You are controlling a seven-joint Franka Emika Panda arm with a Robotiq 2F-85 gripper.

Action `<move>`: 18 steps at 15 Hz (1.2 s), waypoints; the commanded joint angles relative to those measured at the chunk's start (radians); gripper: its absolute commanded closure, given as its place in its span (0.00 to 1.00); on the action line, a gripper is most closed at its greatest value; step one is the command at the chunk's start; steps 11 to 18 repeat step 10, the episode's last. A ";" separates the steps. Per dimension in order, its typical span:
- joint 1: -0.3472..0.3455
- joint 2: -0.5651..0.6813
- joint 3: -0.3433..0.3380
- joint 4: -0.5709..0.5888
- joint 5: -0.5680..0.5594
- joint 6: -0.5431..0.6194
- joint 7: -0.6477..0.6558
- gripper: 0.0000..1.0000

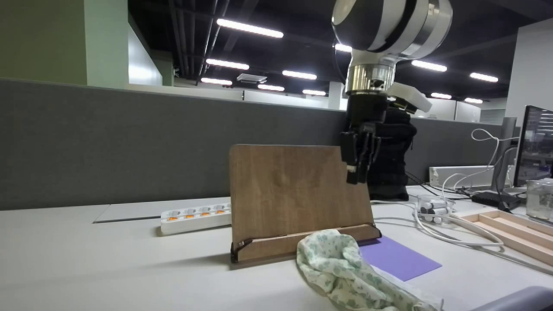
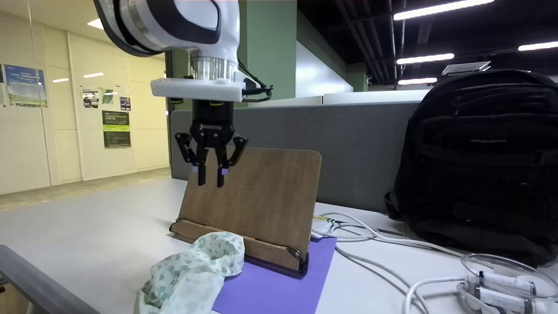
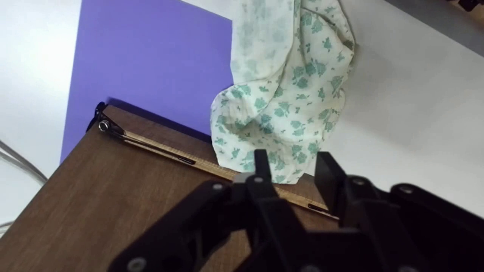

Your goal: Take the cloth and put it on the counter

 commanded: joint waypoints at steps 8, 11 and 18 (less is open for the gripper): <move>-0.012 -0.012 -0.004 -0.004 -0.053 0.041 0.092 0.00; -0.016 -0.012 -0.005 -0.003 -0.070 0.043 0.094 0.00; -0.016 -0.012 -0.005 -0.003 -0.070 0.043 0.094 0.00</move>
